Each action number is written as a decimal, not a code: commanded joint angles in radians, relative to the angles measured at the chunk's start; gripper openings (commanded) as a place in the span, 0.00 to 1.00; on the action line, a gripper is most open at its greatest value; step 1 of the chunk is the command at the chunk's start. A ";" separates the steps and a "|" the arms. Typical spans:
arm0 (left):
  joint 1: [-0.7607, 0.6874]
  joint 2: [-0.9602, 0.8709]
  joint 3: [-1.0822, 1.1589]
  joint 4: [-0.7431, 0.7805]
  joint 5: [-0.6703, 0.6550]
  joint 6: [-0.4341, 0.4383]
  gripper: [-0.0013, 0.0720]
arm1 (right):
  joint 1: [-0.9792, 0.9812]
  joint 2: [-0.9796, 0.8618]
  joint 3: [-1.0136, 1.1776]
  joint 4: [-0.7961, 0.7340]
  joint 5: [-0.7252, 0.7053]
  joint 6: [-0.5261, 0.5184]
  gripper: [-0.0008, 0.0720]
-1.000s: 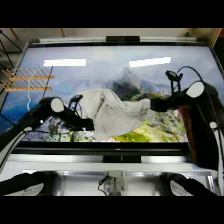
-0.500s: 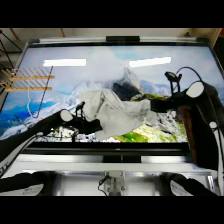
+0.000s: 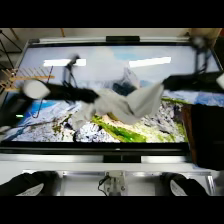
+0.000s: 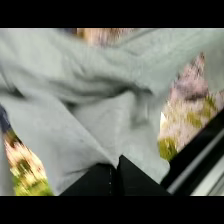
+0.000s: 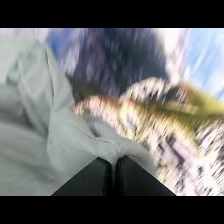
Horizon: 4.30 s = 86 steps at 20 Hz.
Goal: Fold the shirts.
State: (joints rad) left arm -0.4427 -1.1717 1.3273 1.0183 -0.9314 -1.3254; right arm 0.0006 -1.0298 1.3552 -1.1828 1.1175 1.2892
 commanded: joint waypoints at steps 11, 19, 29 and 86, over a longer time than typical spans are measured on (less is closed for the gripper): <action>0.169 0.451 0.661 0.504 -0.193 -0.338 0.07 | -0.050 0.411 0.430 -0.288 -0.461 0.051 0.11; 0.169 0.372 0.302 0.613 -0.280 -0.338 0.07 | -0.050 0.087 0.430 -0.345 -0.404 0.079 0.11; 0.169 -0.061 0.078 0.556 -0.127 -0.338 0.07 | -0.045 -0.612 0.430 -0.042 -0.655 0.335 0.11; 0.413 0.034 0.352 0.414 -0.210 -0.190 0.07 | 0.600 -0.008 -0.267 -0.039 -0.017 0.401 0.11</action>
State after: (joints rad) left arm -0.0845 -1.2083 1.5551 1.4288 -1.1770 -1.5002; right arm 0.7010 -1.2064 0.9360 -0.8852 0.7460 1.7676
